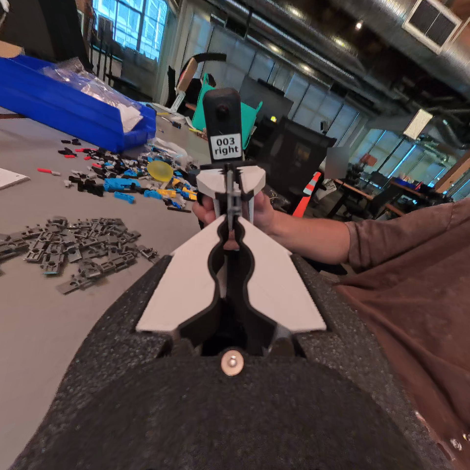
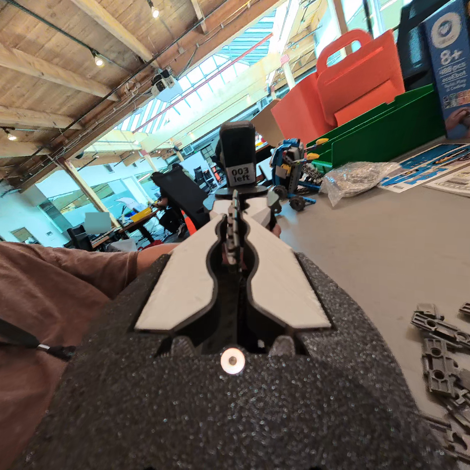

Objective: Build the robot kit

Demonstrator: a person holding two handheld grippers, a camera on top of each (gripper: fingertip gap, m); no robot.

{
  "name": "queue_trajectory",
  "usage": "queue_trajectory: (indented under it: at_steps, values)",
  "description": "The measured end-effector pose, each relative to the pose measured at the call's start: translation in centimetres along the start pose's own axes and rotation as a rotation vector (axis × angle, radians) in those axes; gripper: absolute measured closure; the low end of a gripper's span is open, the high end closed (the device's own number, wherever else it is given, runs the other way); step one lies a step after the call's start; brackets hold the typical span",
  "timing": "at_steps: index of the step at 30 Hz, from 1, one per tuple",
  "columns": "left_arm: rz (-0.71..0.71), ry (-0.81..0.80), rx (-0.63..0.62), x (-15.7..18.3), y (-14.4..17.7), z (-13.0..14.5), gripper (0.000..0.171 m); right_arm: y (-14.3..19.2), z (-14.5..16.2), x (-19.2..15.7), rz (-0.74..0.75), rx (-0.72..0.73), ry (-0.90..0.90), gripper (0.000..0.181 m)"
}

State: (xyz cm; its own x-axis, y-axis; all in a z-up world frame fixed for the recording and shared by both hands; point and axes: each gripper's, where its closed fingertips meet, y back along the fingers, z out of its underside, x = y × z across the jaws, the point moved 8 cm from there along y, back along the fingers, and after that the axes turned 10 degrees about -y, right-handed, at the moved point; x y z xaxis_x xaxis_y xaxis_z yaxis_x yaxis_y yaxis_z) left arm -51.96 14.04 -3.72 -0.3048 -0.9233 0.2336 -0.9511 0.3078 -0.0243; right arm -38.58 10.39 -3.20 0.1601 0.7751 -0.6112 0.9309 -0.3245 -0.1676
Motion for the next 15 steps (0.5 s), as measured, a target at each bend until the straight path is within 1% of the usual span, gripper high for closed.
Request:
queue_trajectory:
  at_steps: [1, 6, 8, 10, 12, 14, 15]
  values:
    - [0.007, 0.009, 0.011, 0.0, 0.2, -0.1, 0.169, 0.1, -0.1, 0.0, -0.001, 0.017, 0.01, 0.174]
    - [-0.007, 0.019, 0.045, -0.4, 1.8, -0.8, 0.169, 0.7, -0.1, 0.5, -0.003, -0.008, -0.025, 0.173]
    - [0.0, 0.017, 0.03, -0.5, 2.5, -1.1, 0.17, 1.1, -0.4, 0.7, 0.015, -0.024, -0.011, 0.171]
    - [-0.02, -0.007, -0.069, -0.6, 2.9, -0.8, 0.17, 1.6, -0.7, 0.6, 0.047, -0.051, 0.032, 0.162]
    - [-0.057, -0.068, -0.222, -0.7, 3.0, 0.1, 0.17, 1.8, -0.9, 0.2, 0.097, -0.095, 0.11, 0.157]
    - [-0.089, -0.122, -0.382, -0.9, 2.7, 1.3, 0.169, 1.5, -0.7, -0.3, 0.134, -0.178, 0.206, 0.154]
    - [-0.09, -0.137, -0.439, -1.0, 2.4, 1.9, 0.169, 1.2, -0.3, -0.4, 0.164, -0.24, 0.248, 0.153]
